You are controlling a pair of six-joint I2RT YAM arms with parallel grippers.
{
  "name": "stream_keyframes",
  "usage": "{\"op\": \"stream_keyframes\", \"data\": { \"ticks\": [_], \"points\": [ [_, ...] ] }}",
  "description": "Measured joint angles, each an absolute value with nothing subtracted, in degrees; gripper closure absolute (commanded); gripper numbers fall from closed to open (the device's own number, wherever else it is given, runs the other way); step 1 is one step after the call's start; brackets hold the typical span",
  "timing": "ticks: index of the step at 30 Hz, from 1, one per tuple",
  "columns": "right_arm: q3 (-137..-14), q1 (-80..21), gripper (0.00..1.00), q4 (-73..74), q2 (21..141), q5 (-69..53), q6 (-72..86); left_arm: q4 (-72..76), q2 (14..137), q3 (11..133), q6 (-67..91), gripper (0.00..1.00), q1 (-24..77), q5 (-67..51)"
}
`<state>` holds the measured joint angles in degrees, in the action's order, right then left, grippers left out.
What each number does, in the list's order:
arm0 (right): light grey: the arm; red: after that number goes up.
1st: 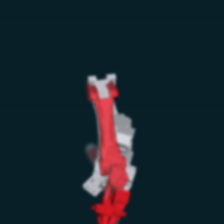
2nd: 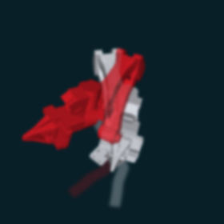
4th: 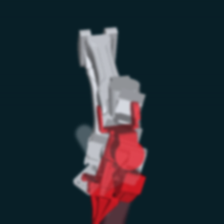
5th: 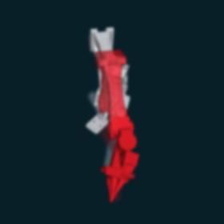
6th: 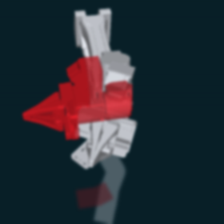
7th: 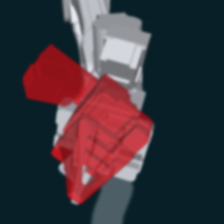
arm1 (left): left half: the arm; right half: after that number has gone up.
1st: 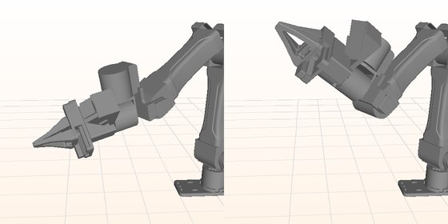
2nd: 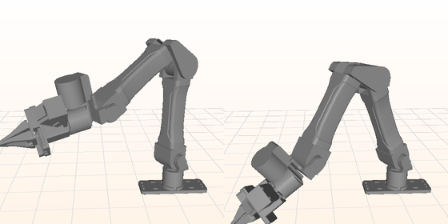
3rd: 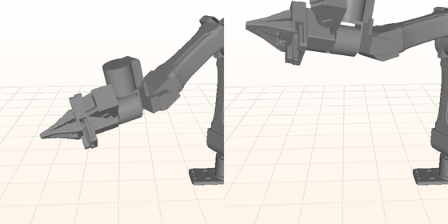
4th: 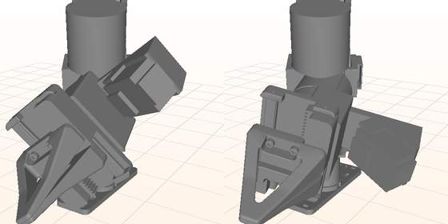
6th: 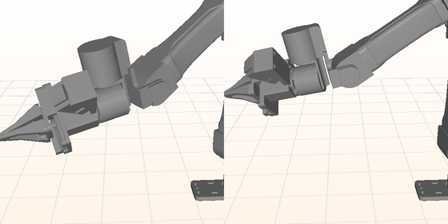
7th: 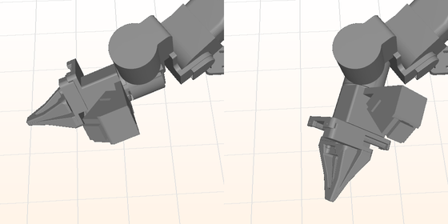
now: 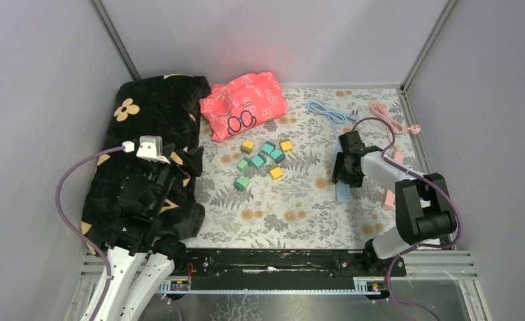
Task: Insert the plug
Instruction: Move the socket to the center of the board.
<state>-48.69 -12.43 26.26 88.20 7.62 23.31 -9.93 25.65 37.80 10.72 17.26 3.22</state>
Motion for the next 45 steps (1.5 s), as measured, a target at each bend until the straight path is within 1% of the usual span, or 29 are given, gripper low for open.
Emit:
{"op": "stream_keyframes", "data": {
  "ticks": [12,17,22,34,40,43,45],
  "points": [
    [-48.9,-24.0,0.46,25.4,88.2,6.6,34.2,-10.2,24.6,37.8,10.8,0.00,17.3,6.1],
    [-49.2,-28.8,0.43,23.9,88.9,6.3,38.5,-10.3,24.6,37.8,10.8,0.00,17.3,6.6],
    [-50.7,-32.4,0.37,21.9,91.6,5.0,40.9,-10.5,24.8,37.8,11.0,0.00,17.3,6.6],
    [-50.8,-37.2,0.30,14.8,92.9,1.9,41.9,-10.9,25.8,37.8,12.3,0.00,17.3,6.6],
    [-48.9,-37.9,0.12,10.8,91.9,1.1,41.0,-12.0,30.8,38.9,14.3,0.00,17.3,4.7],
    [-46.0,-37.9,0.01,11.1,87.5,2.7,39.8,-13.9,35.0,41.5,15.7,0.00,17.4,3.5],
    [-45.3,-37.9,0.01,11.8,83.5,4.8,38.5,-15.0,37.4,43.3,16.7,0.00,17.4,2.9]
  ]
}}
